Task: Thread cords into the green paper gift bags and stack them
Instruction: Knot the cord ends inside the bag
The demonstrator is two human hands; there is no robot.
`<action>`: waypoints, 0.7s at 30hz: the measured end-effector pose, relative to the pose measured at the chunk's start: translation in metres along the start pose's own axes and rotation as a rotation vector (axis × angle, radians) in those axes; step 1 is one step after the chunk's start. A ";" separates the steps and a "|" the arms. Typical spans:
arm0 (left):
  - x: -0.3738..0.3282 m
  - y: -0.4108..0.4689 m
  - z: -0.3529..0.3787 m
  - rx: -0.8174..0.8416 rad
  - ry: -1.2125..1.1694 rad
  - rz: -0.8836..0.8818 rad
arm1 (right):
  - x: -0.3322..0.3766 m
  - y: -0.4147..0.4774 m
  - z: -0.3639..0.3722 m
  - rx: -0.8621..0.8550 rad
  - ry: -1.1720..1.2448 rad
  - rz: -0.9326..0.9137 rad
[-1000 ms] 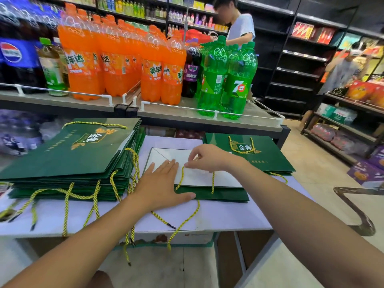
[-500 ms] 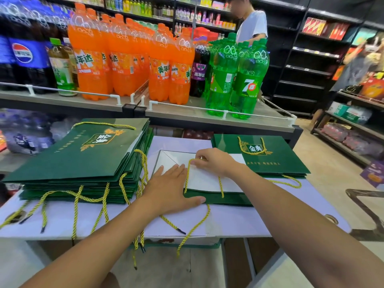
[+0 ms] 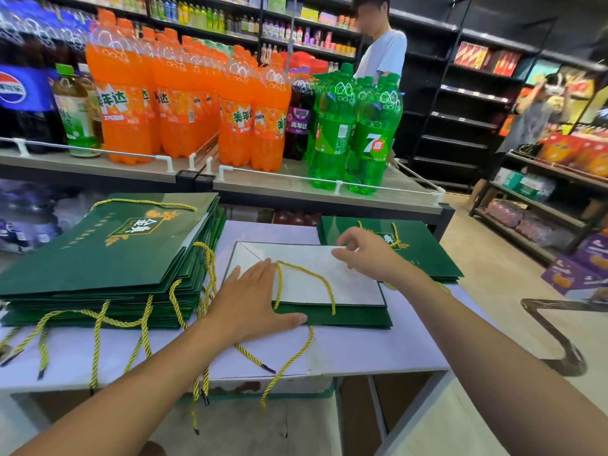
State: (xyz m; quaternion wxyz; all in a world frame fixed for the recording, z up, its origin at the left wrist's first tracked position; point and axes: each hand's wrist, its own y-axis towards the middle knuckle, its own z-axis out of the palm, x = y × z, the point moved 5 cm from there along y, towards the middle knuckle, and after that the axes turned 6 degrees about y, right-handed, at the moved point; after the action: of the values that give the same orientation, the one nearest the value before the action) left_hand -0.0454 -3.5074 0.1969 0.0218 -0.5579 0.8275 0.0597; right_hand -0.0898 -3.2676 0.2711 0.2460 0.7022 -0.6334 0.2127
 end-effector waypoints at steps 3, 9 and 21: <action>-0.001 0.000 -0.007 -0.081 -0.124 -0.024 | -0.035 -0.030 -0.014 -0.133 -0.182 0.181; 0.001 -0.004 -0.012 -0.046 -0.091 0.022 | -0.068 -0.065 0.001 0.025 -0.028 0.139; -0.007 -0.012 -0.036 -0.031 -0.046 0.122 | -0.047 -0.084 -0.030 -0.305 0.360 -0.238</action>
State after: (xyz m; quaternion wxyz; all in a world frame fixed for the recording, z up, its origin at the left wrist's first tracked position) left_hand -0.0307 -3.5096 0.2324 0.0283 -0.5050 0.8583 0.0865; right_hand -0.0104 -3.2059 0.2597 0.4810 0.6775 -0.5169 0.2060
